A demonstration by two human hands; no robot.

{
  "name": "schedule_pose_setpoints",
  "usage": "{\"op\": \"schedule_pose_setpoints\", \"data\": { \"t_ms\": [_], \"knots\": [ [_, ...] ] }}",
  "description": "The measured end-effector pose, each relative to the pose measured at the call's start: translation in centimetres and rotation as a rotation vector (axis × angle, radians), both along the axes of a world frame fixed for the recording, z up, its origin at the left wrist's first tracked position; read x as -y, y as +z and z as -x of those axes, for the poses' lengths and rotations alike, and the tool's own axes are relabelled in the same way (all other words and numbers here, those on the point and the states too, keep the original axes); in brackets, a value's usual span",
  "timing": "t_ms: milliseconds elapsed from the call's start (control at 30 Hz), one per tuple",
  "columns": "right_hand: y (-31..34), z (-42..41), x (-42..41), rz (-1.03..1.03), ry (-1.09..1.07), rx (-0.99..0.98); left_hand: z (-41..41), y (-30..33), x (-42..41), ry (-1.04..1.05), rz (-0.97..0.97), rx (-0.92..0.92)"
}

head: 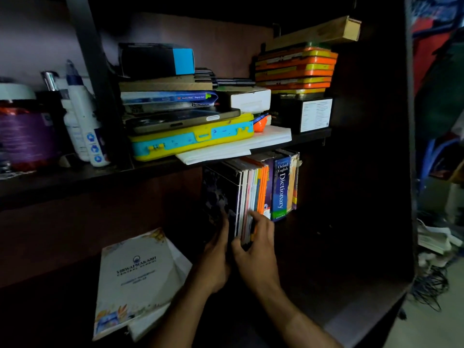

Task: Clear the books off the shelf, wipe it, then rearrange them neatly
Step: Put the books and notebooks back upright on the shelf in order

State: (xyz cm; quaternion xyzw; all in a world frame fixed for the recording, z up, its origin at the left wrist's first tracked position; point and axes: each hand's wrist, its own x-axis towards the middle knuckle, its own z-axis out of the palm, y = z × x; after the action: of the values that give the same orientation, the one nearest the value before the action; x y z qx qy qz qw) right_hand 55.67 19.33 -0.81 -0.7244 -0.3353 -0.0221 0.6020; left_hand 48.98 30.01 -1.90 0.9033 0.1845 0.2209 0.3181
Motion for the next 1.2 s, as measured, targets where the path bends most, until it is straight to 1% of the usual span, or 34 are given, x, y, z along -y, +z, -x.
{"op": "schedule_pose_setpoints", "data": {
  "t_ms": [100, 167, 333, 400, 433, 500, 567, 600, 633, 700, 767, 800, 900, 967, 1033, 1100, 1200],
  "knots": [
    [0.2, 0.0, 0.2, 0.021, -0.032, -0.019, -0.1, 0.0, 0.2, 0.050, -0.021, 0.010],
    [0.1, -0.3, 0.1, 0.007, -0.036, -0.072, 0.0, 0.0, 0.5, 0.082, -0.009, 0.024],
    [-0.2, -0.8, -0.1, -0.048, -0.014, -0.075, -0.3, 0.3, 1.0, 0.155, -0.057, 0.073],
    [-0.2, -0.9, -0.1, -0.068, -0.006, -0.101, -0.1, 0.8, 1.6, 0.199, -0.068, 0.058],
    [0.2, -0.6, 0.2, -0.083, -0.001, -0.115, 0.2, 1.3, 2.0, 0.222, -0.064, 0.052],
    [0.8, 0.4, 1.1, -0.098, -0.004, -0.102, 1.1, 2.5, 3.0, 0.242, -0.027, 0.116],
    [1.5, 1.5, 3.2, -0.090, 0.015, -0.102, 2.2, 4.1, 5.1, 0.245, -0.001, 0.156],
    [1.8, 1.9, 4.7, -0.080, 0.031, -0.135, 2.5, 4.9, 6.6, 0.227, 0.015, 0.148],
    [1.9, 2.4, 7.2, -0.047, 0.037, -0.166, 2.7, 5.2, 9.0, 0.168, 0.044, 0.128],
    [2.9, 2.1, 12.7, -0.025, 0.031, -0.133, 2.6, 6.7, 14.6, -0.018, 0.071, 0.088],
    [4.6, 2.0, 18.7, 0.057, 0.057, -0.106, 2.4, 7.4, 19.7, -0.163, 0.014, 0.058],
    [5.2, 2.1, 23.4, 0.124, 0.034, -0.097, 1.9, 7.5, 23.6, -0.233, 0.013, 0.056],
    [6.3, 2.5, 34.2, 0.267, -0.003, -0.077, 1.4, 8.1, 32.1, -0.406, 0.017, 0.012],
    [6.6, 3.3, 41.8, 0.316, -0.034, -0.099, 1.1, 8.7, 37.9, -0.537, 0.024, -0.039],
    [7.0, 4.4, 48.9, 0.353, -0.073, -0.102, 0.7, 9.2, 42.8, -0.636, 0.005, -0.053],
    [7.8, 5.5, 53.6, 0.398, -0.093, -0.073, 0.3, 9.6, 45.4, -0.663, -0.001, -0.043],
    [8.8, 7.4, 61.3, 0.417, -0.201, -0.023, -0.6, 10.3, 50.6, -0.688, -0.004, -0.037]
  ]
}}
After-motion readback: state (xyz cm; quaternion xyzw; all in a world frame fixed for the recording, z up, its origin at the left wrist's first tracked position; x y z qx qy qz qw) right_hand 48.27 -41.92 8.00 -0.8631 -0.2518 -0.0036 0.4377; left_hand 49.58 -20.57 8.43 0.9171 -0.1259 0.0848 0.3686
